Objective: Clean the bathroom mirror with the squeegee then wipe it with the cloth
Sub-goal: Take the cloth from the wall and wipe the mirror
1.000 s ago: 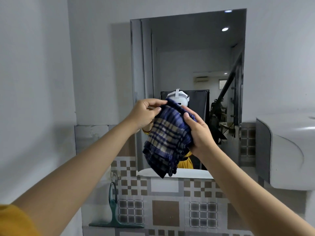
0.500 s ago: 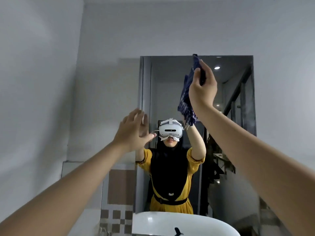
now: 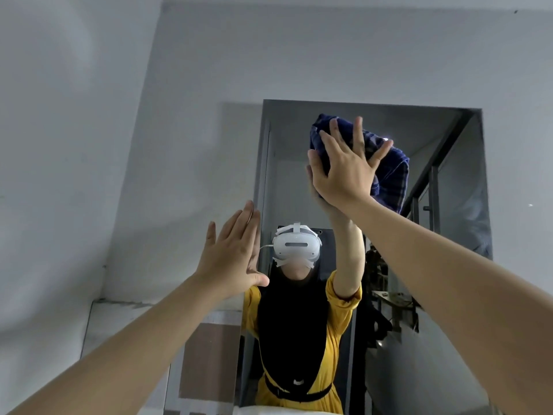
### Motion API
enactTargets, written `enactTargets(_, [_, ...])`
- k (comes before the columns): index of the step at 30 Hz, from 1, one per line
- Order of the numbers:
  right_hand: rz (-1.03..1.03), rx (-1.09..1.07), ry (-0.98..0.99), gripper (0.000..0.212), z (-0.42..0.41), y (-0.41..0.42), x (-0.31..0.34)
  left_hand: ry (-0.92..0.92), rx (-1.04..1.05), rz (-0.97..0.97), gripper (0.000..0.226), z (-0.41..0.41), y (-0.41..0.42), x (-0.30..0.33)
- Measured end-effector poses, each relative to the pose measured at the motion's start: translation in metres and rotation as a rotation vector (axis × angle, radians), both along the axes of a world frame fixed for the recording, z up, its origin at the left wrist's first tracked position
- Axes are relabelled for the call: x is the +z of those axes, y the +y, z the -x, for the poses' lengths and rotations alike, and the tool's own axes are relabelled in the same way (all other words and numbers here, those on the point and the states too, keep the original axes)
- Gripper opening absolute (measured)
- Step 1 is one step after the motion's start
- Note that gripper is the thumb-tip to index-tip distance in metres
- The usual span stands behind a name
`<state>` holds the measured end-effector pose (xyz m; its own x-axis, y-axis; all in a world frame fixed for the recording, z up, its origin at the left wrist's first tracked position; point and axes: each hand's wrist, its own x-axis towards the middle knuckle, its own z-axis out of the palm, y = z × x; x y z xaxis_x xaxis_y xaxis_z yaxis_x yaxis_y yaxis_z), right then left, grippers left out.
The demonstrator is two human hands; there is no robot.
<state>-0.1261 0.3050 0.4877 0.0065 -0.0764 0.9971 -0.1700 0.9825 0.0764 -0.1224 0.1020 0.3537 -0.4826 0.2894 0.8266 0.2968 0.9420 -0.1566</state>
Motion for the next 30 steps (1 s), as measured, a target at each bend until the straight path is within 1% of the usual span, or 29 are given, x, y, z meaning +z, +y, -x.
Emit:
enactTargets(5, [0.067, 0.069, -0.045, 0.048, 0.004, -0.014, 0.009, 0.021, -0.003, 0.008, 0.130, 0.003, -0.003, -0.002])
enactTargets(8, [0.128, 0.074, -0.053, 0.047, 0.006, -0.030, 0.017, 0.044, 0.005, 0.029, 0.131, 0.005, -0.003, -0.003])
enactTargets(10, [0.133, 0.075, -0.064, 0.047, 0.008, -0.044, 0.023, 0.059, 0.014, 0.033, 0.130, 0.005, -0.004, -0.004])
enactTargets(13, [0.057, 0.088, -0.063, 0.046, 0.011, -0.068, 0.032, 0.066, 0.054, 0.064, 0.132, 0.003, -0.003, -0.004])
enactTargets(18, [-0.134, 0.090, -0.076, 0.045, 0.015, -0.099, 0.041, 0.131, 0.166, 0.134, 0.134, 0.008, -0.004, -0.005])
enactTargets(21, [-0.214, 0.081, -0.061, 0.045, 0.014, -0.090, 0.040, 0.157, 0.176, 0.146, 0.132, 0.011, -0.005, -0.006])
enactTargets(23, [-0.233, 0.081, -0.049, 0.045, 0.012, -0.076, 0.040, 0.143, 0.174, 0.142, 0.132, 0.010, -0.004, -0.006])
enactTargets(26, [-0.187, 0.059, -0.039, 0.046, 0.008, -0.045, 0.043, 0.120, 0.142, 0.137, 0.131, 0.009, -0.005, -0.006])
enactTargets(30, [-0.061, 0.038, 0.000, 0.046, 0.004, 0.013, 0.049, 0.114, 0.134, 0.133, 0.126, 0.011, -0.007, -0.006])
